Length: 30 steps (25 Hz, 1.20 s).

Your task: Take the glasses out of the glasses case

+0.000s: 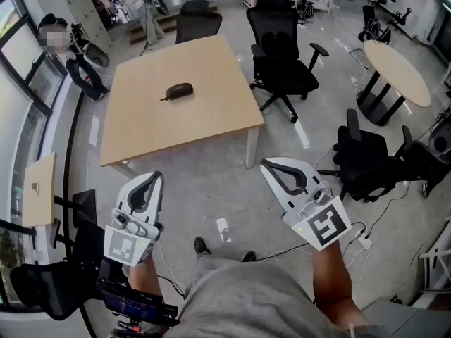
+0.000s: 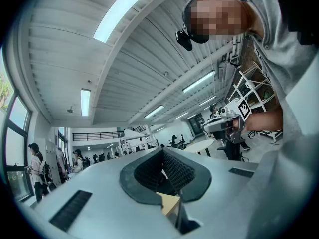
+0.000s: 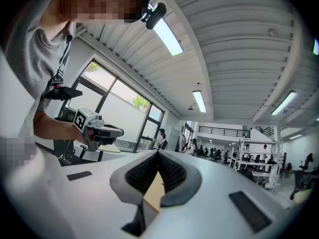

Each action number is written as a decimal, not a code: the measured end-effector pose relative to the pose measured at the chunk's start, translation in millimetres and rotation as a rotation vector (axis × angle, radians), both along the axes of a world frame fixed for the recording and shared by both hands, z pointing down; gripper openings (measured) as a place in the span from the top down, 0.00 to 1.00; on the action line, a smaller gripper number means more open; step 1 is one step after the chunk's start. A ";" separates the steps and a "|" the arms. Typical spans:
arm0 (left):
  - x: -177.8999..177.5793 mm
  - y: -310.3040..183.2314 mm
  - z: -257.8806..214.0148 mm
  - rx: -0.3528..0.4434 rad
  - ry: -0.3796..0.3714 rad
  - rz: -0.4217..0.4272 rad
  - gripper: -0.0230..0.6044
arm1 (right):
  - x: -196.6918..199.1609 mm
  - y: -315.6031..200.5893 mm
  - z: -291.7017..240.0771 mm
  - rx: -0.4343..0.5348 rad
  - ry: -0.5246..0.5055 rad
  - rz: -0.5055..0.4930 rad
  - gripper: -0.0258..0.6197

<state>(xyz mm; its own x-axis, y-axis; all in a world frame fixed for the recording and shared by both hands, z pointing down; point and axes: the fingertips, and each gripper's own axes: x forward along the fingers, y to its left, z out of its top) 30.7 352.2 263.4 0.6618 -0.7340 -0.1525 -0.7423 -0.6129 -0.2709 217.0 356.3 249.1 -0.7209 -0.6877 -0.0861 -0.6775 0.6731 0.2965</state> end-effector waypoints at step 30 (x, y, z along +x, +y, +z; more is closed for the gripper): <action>8.7 2.7 6.6 -0.015 -0.009 0.022 0.96 | 7.9 2.1 1.0 -0.004 -0.038 0.013 0.95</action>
